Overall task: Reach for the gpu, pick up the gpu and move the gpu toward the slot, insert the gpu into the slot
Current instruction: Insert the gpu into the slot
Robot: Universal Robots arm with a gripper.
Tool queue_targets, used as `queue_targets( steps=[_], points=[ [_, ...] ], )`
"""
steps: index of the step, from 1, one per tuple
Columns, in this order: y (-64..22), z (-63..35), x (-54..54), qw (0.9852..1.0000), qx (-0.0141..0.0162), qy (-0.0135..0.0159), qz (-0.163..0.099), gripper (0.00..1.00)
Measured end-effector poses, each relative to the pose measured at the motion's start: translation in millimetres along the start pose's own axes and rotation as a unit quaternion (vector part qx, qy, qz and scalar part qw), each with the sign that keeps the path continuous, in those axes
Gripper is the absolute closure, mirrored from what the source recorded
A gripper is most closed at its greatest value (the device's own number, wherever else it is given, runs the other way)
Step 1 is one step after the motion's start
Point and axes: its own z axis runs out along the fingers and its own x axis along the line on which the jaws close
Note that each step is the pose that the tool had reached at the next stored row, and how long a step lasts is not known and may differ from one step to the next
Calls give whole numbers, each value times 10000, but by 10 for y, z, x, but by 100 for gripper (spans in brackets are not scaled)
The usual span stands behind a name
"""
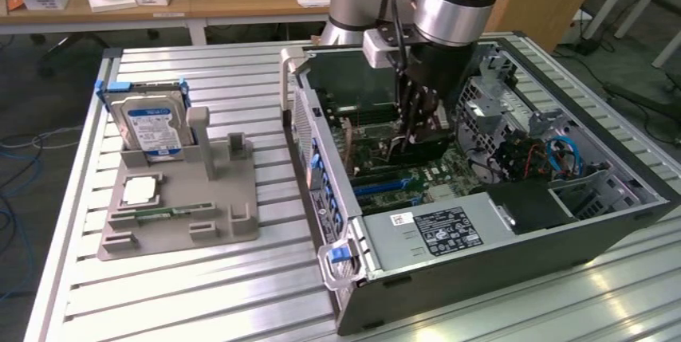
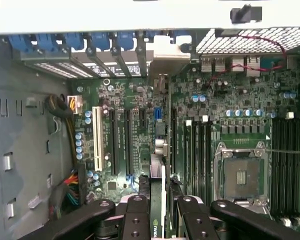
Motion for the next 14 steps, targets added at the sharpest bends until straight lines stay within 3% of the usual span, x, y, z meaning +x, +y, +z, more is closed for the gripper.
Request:
queue_targets(
  steps=[14],
  points=[
    [41, 198, 65, 10000, 1, 0, -1, 74]
  ],
)
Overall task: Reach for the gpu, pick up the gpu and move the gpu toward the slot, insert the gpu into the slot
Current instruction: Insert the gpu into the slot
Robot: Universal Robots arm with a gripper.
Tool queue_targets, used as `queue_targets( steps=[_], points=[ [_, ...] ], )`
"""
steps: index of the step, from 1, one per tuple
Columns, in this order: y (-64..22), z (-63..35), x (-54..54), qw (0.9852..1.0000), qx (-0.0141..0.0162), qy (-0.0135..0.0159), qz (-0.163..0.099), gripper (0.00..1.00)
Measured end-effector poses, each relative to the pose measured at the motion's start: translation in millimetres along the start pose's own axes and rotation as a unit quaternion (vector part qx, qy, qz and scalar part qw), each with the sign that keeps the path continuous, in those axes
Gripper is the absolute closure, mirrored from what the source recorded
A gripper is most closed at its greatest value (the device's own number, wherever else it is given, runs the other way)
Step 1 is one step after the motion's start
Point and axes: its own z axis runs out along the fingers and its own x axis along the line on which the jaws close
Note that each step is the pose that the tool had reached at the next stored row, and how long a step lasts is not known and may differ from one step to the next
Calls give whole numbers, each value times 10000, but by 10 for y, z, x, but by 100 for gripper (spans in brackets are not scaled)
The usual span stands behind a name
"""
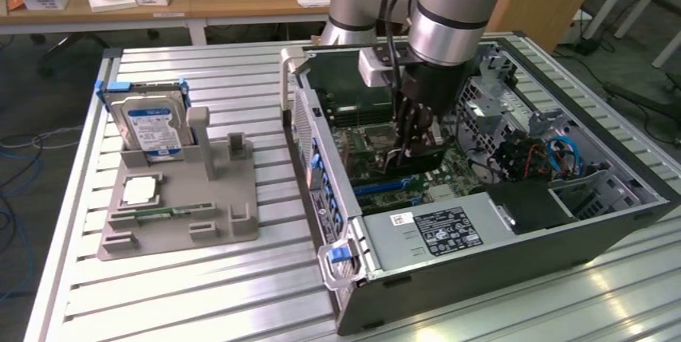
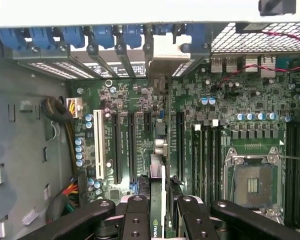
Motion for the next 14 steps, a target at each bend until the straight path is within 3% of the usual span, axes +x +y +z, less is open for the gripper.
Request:
queue_targets(
  steps=[8, 14],
  points=[
    [81, 59, 3, 10000, 1, -1, 0, 74],
    [88, 154, 3, 10000, 4, -1, -1, 74]
  ],
)
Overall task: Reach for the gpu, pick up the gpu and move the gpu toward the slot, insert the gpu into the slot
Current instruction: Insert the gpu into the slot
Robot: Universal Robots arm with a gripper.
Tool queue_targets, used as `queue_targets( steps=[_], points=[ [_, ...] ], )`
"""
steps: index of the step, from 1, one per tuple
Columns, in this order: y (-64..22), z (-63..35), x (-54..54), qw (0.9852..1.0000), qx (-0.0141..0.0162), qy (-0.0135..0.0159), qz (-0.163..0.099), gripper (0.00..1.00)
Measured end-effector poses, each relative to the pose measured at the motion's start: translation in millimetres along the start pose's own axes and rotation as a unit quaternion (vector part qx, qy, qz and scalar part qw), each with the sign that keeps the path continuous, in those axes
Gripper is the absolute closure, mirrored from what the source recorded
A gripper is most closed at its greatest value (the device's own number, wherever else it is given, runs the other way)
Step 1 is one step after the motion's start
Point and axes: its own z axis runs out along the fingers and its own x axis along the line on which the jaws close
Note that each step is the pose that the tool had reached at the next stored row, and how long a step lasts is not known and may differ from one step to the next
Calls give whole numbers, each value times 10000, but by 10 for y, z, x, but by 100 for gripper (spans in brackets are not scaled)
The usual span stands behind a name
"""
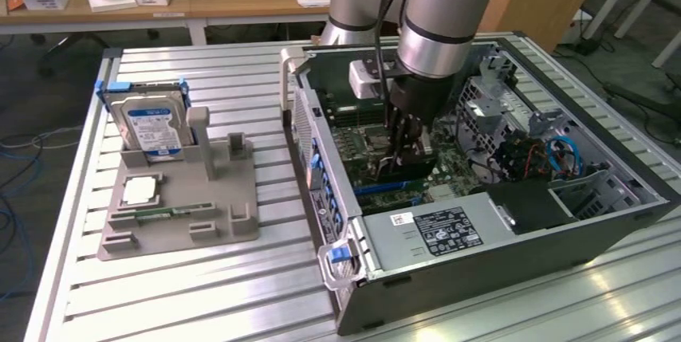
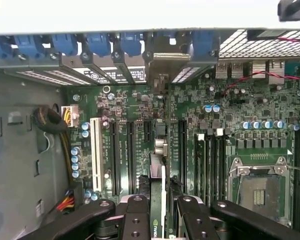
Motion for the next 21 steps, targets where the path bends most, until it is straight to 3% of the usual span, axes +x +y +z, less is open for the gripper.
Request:
queue_targets(
  steps=[6, 16, 21],
  points=[
    [56, 28, 1, 10000, 3, -1, 0, 74],
    [57, 27, 2, 10000, 1, -1, 0, 74],
    [58, 27, -10, 10000, 49, -3, 0, 74]
  ],
)
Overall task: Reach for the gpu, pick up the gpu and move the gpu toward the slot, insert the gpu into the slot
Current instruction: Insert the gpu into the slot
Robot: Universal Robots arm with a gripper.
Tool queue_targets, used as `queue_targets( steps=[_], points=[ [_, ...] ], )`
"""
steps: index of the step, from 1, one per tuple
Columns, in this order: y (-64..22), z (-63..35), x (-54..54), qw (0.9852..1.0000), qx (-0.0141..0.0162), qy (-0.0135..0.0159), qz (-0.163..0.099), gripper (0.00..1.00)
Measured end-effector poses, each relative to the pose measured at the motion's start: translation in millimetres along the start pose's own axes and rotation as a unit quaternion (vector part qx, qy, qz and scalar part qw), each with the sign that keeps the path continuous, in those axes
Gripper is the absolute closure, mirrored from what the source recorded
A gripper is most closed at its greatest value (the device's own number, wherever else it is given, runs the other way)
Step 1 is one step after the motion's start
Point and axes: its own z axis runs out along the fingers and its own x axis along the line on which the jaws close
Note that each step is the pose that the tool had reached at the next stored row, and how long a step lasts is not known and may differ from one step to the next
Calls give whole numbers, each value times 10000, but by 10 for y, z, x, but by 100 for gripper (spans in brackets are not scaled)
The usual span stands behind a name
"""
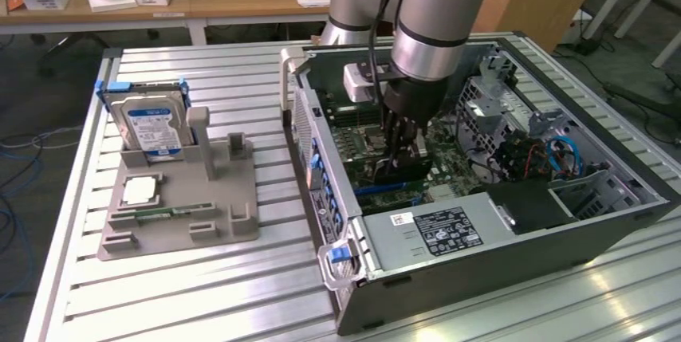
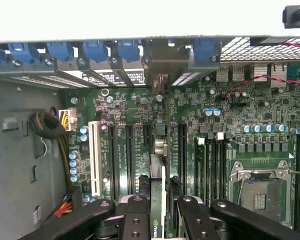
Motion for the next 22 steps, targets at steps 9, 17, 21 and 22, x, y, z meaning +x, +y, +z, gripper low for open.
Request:
queue_targets(
  steps=[9, 17, 21, 22],
  points=[
    [2, 37, -5, 10000, 12, -9, 0, 74],
    [7, 74, -5, 10000, 12, -29, -1, 74],
    [10, 87, -5, 10000, 11, -28, 0, 74],
    [11, 87, -5, 10000, 11, -28, 0, 74]
  ],
)
